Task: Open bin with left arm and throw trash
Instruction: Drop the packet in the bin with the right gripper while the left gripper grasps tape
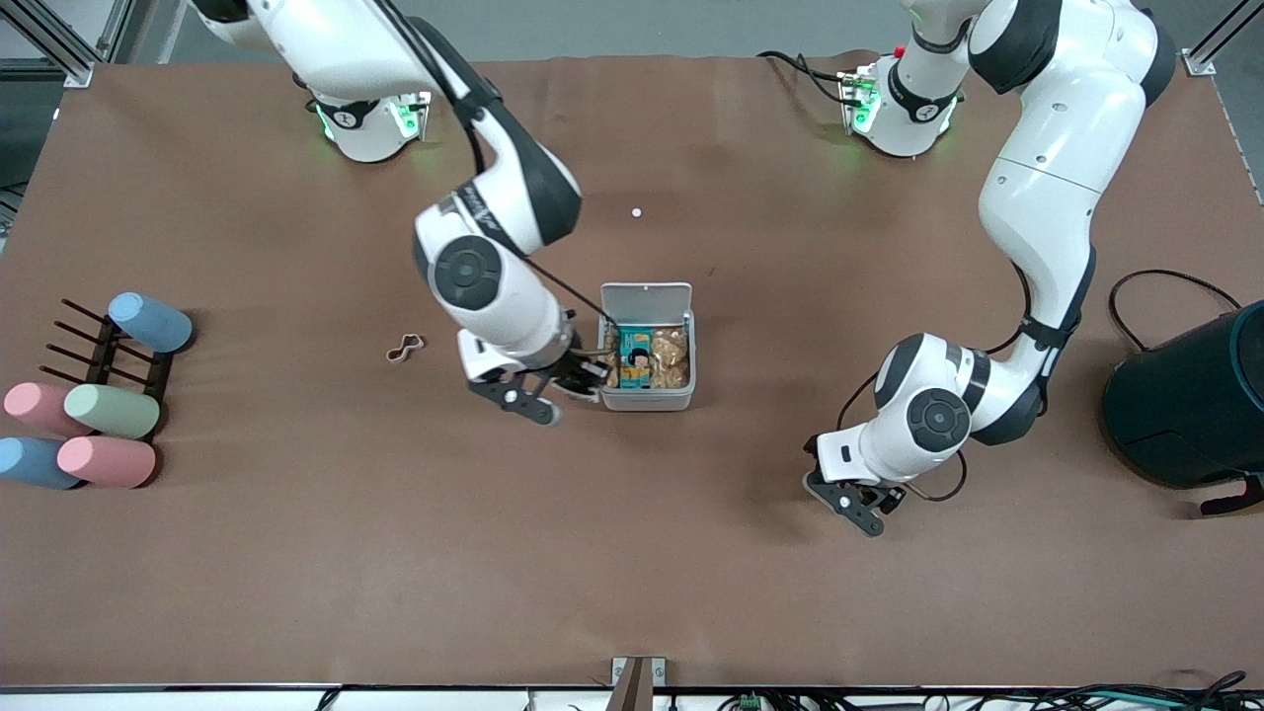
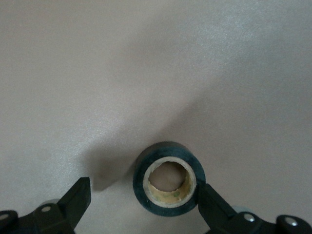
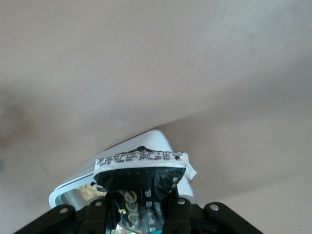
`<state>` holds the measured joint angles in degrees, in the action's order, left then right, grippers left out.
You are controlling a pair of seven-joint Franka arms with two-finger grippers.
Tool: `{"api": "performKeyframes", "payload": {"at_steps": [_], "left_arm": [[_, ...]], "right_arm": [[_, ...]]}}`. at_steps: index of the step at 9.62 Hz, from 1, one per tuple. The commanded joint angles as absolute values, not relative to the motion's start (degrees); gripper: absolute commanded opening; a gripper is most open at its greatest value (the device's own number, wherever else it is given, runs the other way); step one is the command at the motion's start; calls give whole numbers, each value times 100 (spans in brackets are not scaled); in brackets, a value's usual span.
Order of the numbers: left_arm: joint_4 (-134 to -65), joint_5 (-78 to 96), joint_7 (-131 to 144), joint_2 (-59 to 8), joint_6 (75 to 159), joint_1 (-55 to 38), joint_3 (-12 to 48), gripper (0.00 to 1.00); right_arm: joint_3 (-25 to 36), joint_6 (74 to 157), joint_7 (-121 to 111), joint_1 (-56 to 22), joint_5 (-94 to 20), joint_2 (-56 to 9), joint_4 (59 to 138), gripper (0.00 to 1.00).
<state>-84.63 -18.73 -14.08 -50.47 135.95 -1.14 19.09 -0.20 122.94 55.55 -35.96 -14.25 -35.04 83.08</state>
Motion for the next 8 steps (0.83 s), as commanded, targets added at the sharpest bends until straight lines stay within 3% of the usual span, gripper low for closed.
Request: {"api": "performKeyframes", "payload": {"at_steps": [1, 3, 4, 5, 6, 7, 8], "left_arm": [[-8534, -1907, -1004, -5028, 13711, -175, 1934, 100], [-8525, -1907, -932, -4975, 13562, -176, 1969, 100], [-8525, -1916, -932, -4966, 13509, -176, 1969, 100], [-8534, -1916, -993, -4975, 13509, -141, 1969, 100], [-8543, -1916, -1011, -5009, 13509, -115, 1969, 99], [-8560, -1916, -993, -5010, 13509, -106, 1969, 89], [-8613, -1907, -958, -4984, 13509, -88, 1969, 47]], "right_arm": [[-26, 12226, 5625, -3761, -2097, -3673, 8086, 8], [-26, 12243, 5617, -3911, -2232, -3779, 8086, 12], [-26, 12243, 5608, -3911, -2232, -3797, 8086, 21], [-26, 12243, 5590, -3911, -2232, -3832, 8086, 40], [-26, 12243, 5590, -3902, -2232, -3876, 8086, 68], [-26, 12234, 5581, -3902, -2224, -3893, 8086, 82], [-26, 12234, 5590, -3902, -2224, -3894, 8086, 95]]}}
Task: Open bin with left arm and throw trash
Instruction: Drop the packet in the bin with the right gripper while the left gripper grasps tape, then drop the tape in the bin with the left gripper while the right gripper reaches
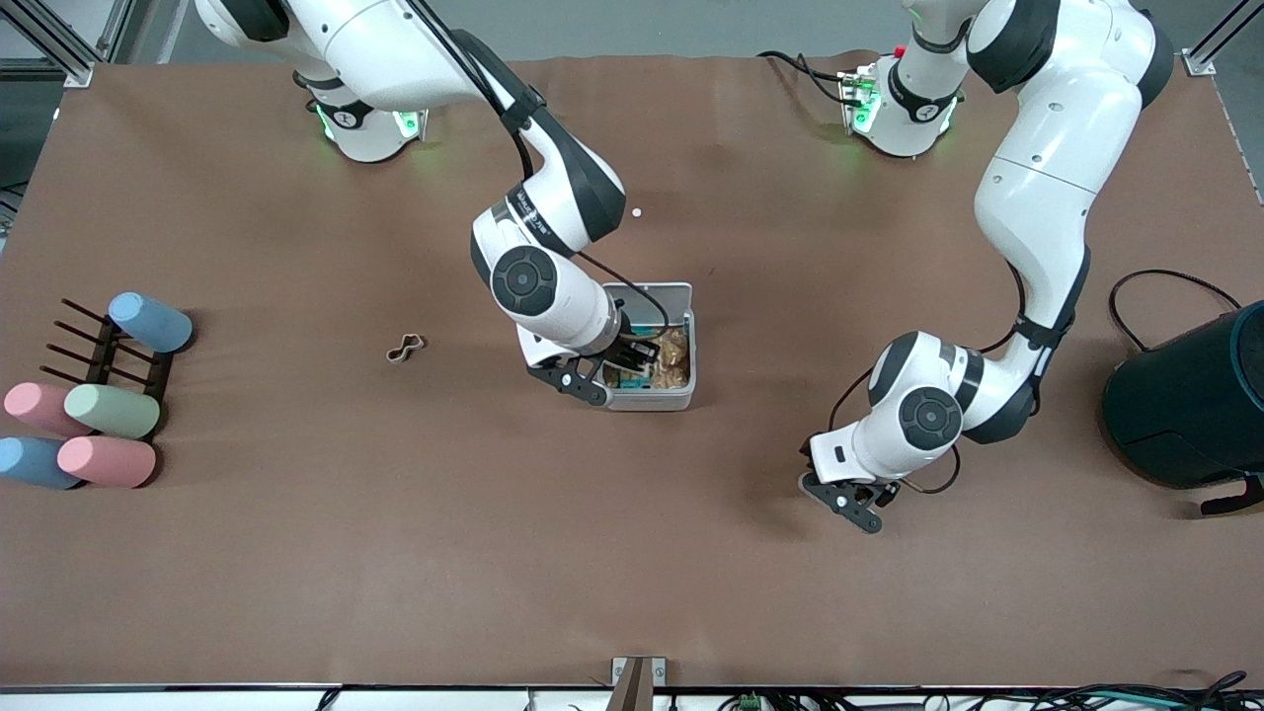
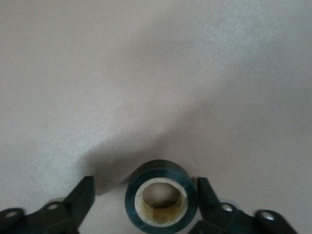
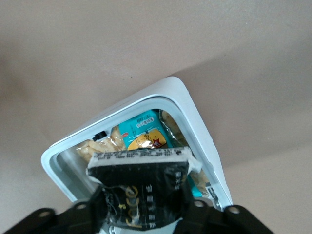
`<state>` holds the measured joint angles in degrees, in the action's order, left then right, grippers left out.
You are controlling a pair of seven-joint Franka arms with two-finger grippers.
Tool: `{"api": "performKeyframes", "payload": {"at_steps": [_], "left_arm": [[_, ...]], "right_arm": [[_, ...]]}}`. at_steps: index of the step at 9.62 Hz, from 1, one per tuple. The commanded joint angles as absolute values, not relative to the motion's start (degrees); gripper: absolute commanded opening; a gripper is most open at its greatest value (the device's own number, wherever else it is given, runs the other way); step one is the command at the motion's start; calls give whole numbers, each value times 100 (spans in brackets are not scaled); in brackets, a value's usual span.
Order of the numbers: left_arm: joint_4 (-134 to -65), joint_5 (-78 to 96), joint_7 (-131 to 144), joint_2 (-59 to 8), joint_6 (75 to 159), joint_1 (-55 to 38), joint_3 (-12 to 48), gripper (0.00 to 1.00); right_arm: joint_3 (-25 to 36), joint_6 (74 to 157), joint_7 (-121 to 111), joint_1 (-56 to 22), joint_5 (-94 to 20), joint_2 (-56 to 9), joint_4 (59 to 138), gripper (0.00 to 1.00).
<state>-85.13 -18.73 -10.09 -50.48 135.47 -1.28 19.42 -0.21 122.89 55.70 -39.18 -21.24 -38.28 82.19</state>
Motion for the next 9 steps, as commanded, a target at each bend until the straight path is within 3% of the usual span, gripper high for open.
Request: {"api": "performKeyframes", "payload": {"at_steps": [1, 2, 6, 7, 9], "left_arm": [[-8709, -1698, -932, -4966, 13500, -62, 1986, 13], [-8710, -1340, -932, -4966, 13456, -62, 1978, 0], [-8430, -1274, -389, -4493, 12545, -185, 2353, 0], [-8359, -1283, -30, -4291, 12194, -202, 2616, 0], [-8376, -1283, 1048, -4131, 11841, -193, 3231, 0]], "right_arm": [[-26, 12234, 5599, -3902, -2224, -3894, 8086, 99], [-26, 12226, 5616, -3876, -2241, -3885, 8086, 99], [-9, 12051, 5625, -3465, -2355, -3632, 8077, 99], [35, 11319, 5581, -3167, -2199, -3351, 8086, 98], [35, 10479, 5292, -2430, -1803, -3113, 8173, 86]]}}
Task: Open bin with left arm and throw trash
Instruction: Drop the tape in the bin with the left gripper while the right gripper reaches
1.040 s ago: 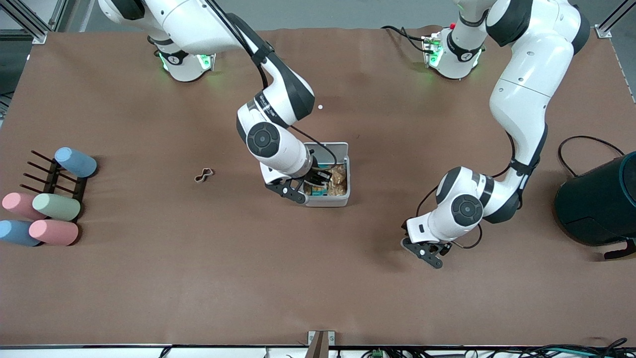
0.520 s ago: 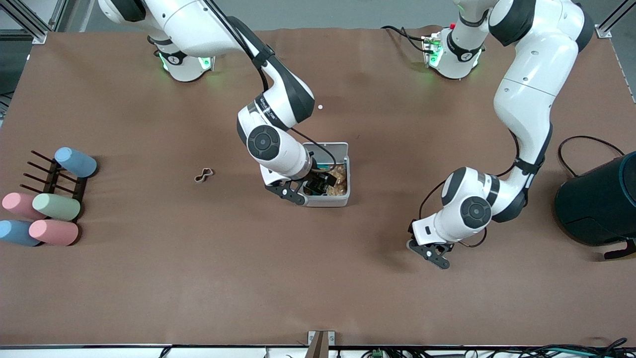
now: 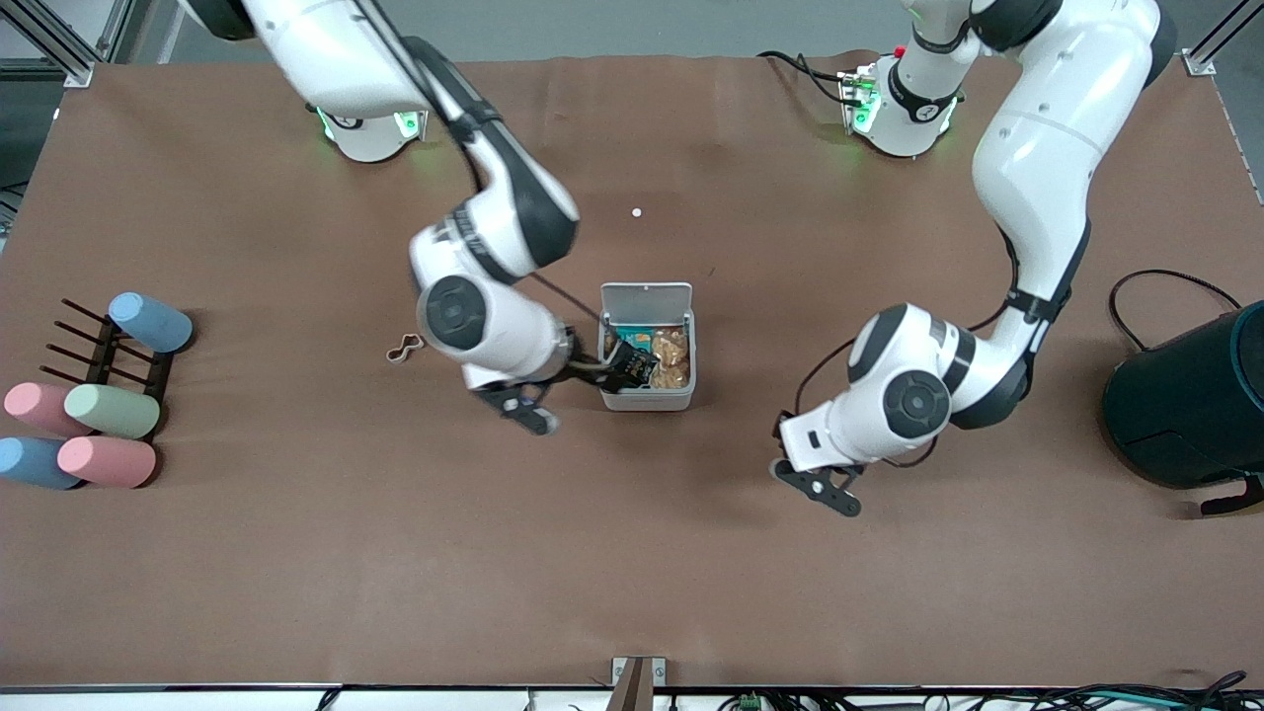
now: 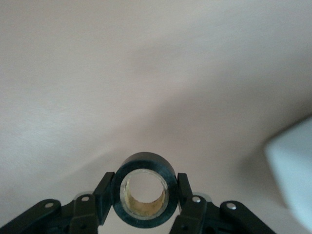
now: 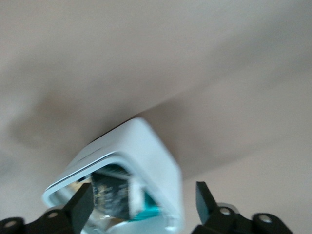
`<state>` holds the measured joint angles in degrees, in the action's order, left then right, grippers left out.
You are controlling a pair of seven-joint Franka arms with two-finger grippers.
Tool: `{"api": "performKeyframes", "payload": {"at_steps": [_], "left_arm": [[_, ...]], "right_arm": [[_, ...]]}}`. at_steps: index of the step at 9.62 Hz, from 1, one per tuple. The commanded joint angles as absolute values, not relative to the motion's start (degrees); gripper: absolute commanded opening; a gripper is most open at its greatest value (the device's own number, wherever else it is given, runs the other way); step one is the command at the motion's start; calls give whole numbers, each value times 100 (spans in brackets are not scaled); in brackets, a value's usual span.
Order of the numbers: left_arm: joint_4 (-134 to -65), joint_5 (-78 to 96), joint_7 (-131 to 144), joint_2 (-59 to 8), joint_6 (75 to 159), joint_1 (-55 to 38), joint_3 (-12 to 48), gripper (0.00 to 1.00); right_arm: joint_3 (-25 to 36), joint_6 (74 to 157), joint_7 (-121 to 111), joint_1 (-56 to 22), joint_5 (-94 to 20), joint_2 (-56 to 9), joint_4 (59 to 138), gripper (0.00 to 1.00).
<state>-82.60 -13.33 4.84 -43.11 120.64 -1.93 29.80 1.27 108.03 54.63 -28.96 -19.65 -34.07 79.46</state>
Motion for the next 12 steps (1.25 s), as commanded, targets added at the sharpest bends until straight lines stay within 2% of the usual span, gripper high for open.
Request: {"api": "performKeyframes", "payload": {"at_steps": [1, 3, 5, 7, 8, 10, 12], "left_arm": [[-8376, -1344, 1725, -4140, 11787, -272, 3513, 0], [-8376, -1380, 2511, -4140, 11786, -719, 3577, 0], [-8376, -1380, 2951, -4122, 11708, -887, 3603, 0], [-8402, -1389, 3199, -4043, 11514, -1072, 3604, 4], [-8411, -1389, 3199, -4043, 11505, -1081, 3595, 22], [-8437, -1668, 3208, -4043, 11505, -1090, 3595, 100], [-8446, -1723, 3199, -4043, 11505, -1081, 3595, 100]], "right_arm": [[35, 10276, 5021, -2078, -1645, -3068, 8287, 86], [26, 10264, 4756, -1524, -882, -2552, 9222, 86], [26, 11707, 4272, -1153, -809, -1736, 10925, 87], [26, 12783, 4062, -1143, -800, -1407, 12167, 90], [35, 13180, 4034, -1143, -800, -1415, 12521, 92], [35, 13892, 4034, -1134, -800, -1450, 13041, 93], [35, 13957, 4034, -1046, -800, -1468, 13122, 93]]}}
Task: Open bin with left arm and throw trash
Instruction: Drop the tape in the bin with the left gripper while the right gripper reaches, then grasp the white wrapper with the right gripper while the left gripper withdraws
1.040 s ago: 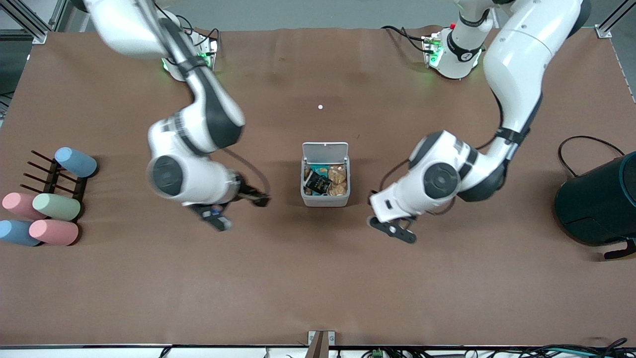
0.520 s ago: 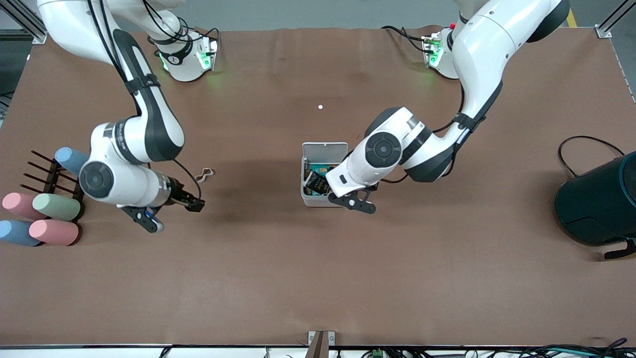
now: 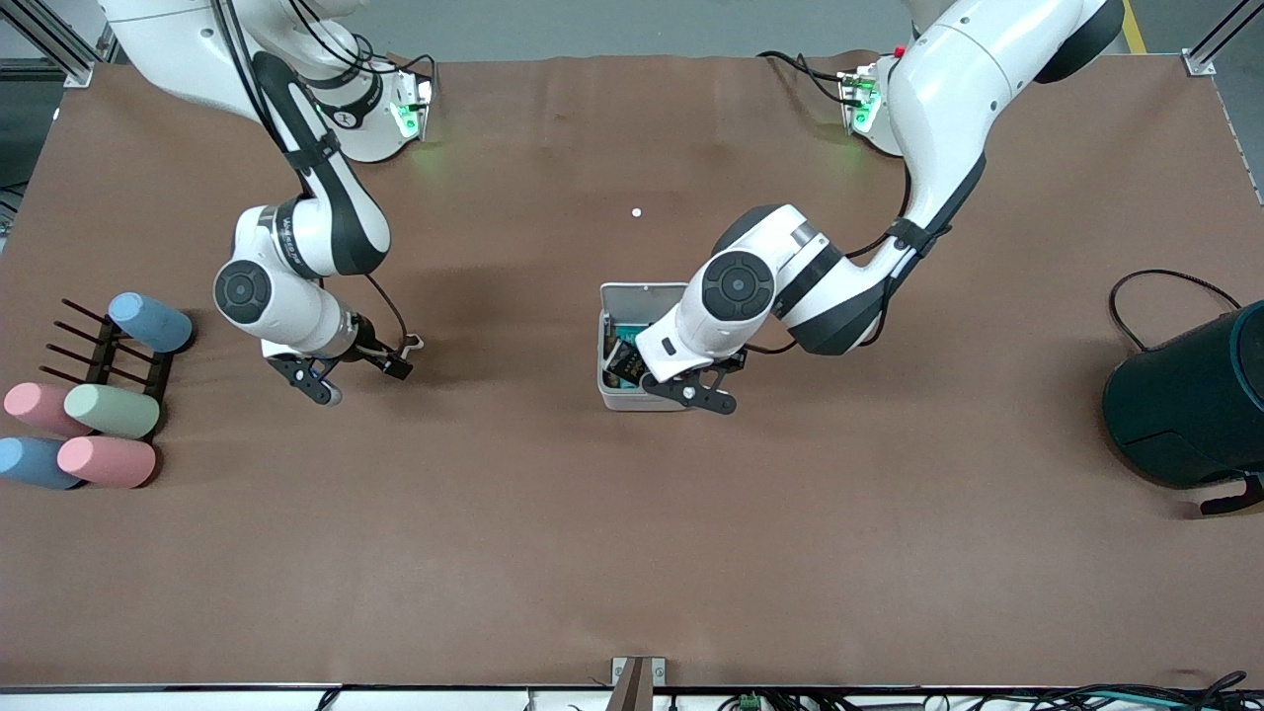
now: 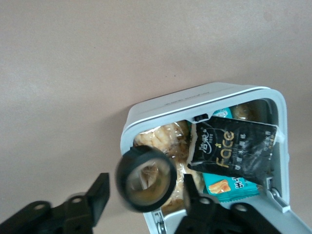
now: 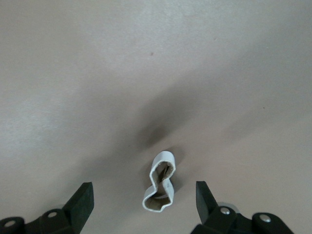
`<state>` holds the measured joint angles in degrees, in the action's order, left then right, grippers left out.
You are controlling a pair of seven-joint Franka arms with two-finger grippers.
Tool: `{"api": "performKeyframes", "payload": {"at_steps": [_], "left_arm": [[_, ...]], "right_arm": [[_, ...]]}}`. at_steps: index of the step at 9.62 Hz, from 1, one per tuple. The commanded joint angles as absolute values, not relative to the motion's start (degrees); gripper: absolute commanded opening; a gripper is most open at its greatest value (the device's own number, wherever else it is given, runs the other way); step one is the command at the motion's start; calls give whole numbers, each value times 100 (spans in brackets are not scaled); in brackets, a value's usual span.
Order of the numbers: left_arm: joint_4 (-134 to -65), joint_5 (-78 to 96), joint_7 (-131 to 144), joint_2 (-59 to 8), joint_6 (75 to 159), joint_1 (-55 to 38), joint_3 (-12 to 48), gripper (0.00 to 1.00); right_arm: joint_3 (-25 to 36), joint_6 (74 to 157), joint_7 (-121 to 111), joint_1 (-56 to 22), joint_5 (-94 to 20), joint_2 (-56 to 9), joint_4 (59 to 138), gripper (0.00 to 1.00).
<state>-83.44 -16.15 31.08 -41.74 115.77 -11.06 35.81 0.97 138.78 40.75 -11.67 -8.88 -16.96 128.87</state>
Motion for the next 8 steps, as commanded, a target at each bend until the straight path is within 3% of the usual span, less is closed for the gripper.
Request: {"api": "performKeyframes", "payload": {"at_steps": [1, 5, 8], "left_arm": [[-8446, -1731, 3199, -4043, 11461, -1072, 3595, 100], [-8385, -1950, 3129, -3859, 11199, -959, 3586, 100], [-8367, -1873, 2989, -3244, 11127, 189, 3690, 100]], "right_arm": [[35, 13940, 4034, -1046, -800, -1476, 13122, 93], [26, 13974, 4060, -976, -800, -1546, 13253, 93], [9, 14010, 4096, -975, -878, -1695, 13280, 93]]}}
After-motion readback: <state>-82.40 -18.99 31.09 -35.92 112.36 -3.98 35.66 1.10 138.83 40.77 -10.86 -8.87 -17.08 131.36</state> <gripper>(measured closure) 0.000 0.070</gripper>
